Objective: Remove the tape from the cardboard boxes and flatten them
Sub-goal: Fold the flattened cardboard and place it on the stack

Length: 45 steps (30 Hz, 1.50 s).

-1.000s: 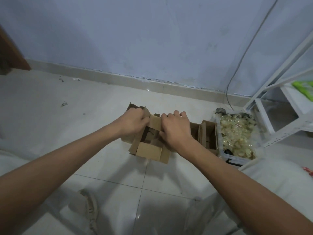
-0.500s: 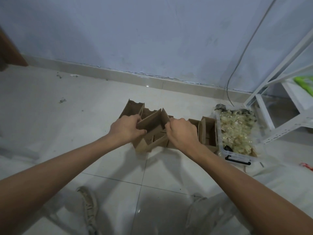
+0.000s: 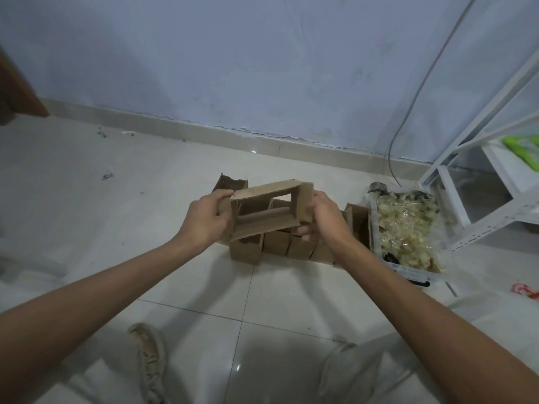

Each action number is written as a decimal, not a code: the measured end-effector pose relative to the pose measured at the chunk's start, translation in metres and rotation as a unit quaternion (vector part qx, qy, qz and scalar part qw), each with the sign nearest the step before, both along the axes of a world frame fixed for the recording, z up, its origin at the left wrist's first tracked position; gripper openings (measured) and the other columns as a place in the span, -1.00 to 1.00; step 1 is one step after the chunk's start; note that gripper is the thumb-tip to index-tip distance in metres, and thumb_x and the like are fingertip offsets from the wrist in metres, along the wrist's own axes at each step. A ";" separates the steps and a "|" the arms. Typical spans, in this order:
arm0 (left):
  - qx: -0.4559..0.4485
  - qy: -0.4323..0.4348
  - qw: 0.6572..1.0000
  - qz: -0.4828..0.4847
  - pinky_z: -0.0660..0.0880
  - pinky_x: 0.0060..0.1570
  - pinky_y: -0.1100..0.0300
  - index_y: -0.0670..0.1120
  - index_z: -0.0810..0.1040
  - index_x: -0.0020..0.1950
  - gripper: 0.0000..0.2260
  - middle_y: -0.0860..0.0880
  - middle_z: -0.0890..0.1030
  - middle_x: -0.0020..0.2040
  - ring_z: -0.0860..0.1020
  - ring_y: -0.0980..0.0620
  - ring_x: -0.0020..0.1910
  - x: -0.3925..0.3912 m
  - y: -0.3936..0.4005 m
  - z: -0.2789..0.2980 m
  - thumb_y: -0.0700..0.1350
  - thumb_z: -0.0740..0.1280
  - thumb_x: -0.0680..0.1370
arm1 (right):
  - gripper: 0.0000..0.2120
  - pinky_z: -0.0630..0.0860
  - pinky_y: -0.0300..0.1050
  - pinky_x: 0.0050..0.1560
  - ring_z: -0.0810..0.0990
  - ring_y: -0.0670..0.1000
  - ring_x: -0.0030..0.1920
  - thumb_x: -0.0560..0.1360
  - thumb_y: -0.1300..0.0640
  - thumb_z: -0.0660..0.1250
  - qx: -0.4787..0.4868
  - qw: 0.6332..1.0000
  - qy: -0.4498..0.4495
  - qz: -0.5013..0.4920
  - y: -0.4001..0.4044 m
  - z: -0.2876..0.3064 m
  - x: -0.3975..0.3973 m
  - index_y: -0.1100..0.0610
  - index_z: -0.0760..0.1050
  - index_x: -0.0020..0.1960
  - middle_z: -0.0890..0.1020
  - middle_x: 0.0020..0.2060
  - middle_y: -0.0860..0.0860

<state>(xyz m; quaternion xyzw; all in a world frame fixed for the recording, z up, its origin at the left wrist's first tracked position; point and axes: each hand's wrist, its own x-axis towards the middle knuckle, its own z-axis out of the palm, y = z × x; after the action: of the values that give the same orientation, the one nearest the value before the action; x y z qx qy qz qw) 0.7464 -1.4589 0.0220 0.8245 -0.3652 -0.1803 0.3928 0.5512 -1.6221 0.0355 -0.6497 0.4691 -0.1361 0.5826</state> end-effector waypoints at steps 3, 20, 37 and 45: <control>-0.010 -0.085 0.995 -0.059 0.43 -0.32 0.13 0.06 0.45 0.54 -0.47 -0.11 0.66 -0.15 0.53 -0.10 -0.33 -0.005 0.008 0.006 -0.31 0.21 0.61 | -0.41 0.68 0.15 0.03 0.73 0.26 0.07 0.66 -0.30 0.03 0.210 0.974 -0.074 -0.044 -0.022 0.001 -0.013 0.05 0.27 0.53 0.69 0.14 0.27; 0.063 0.365 0.928 0.025 0.58 0.17 -0.02 -0.09 0.51 0.38 -0.33 -0.03 0.68 0.23 0.64 -0.04 0.20 0.023 0.045 -0.018 0.12 0.64 0.37 | -0.73 0.57 -0.25 -0.19 0.64 -0.21 -0.21 0.76 0.06 0.15 0.141 0.979 -0.062 0.135 0.010 -0.027 -0.021 0.03 0.54 0.37 0.70 -0.14 -0.15; 0.207 0.300 0.929 0.069 0.63 0.02 0.04 -0.10 0.64 0.25 -0.55 -0.09 0.70 0.09 0.65 -0.08 0.01 -0.071 0.070 -0.191 -0.02 0.63 0.42 | -0.62 0.56 -0.02 0.09 0.65 0.11 0.10 0.59 -0.12 0.40 0.071 0.981 0.171 -0.059 0.113 -0.229 -0.094 0.11 0.63 0.27 0.71 0.12 0.08; 0.339 0.066 0.938 -0.003 0.59 -0.09 0.03 -0.01 0.51 0.10 -0.47 -0.03 0.62 -0.04 0.62 -0.11 -0.05 -0.072 0.011 -0.290 0.37 0.43 0.39 | -0.59 0.52 0.04 -0.08 0.63 0.21 0.05 0.56 -0.25 0.40 -0.030 0.956 0.291 -0.031 0.048 -0.323 -0.091 0.10 0.46 0.00 0.64 -0.05 0.10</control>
<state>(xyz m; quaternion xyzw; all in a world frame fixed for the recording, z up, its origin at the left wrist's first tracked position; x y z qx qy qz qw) 0.6747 -1.4478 -0.2681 0.8936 -0.2584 -0.3491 0.1129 0.4600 -1.5737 -0.2876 -0.6634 0.6341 0.0265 0.3964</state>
